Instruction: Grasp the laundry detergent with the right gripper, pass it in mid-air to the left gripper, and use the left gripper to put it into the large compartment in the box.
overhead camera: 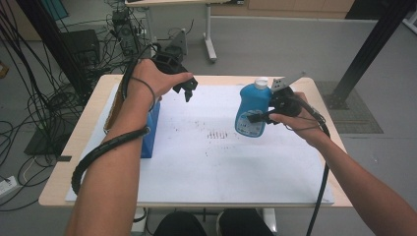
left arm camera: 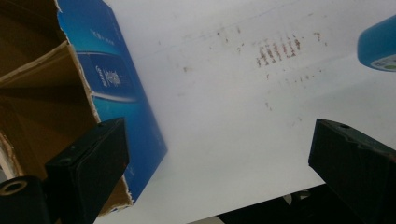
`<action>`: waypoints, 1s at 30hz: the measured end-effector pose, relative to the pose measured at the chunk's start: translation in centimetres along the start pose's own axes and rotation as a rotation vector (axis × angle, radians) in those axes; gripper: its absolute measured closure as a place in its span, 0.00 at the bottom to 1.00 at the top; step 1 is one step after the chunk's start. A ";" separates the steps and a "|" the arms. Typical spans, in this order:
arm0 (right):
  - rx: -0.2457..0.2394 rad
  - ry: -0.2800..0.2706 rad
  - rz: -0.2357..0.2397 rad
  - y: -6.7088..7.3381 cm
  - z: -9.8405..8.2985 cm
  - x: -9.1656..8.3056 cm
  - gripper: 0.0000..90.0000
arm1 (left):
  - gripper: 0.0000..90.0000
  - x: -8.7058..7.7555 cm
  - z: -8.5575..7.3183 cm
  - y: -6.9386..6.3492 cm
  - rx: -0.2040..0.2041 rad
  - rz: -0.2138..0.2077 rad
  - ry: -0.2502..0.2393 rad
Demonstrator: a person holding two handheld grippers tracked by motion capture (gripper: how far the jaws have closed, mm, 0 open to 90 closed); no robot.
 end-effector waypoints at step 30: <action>-0.112 -0.005 0.131 -0.5 7.4 5.3 0.49 | 0.06 -5.6 2.1 -1.1 0.425 -0.023 -0.052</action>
Point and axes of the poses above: each handheld gripper's, and its own axes: x roughly forward along the jaws, z roughly out of its top, y roughly to its left, the point moved 7 cm from there along x, roughly forward along the jaws, and after that the axes turned 9 degrees about -x, right-handed, at the moved point
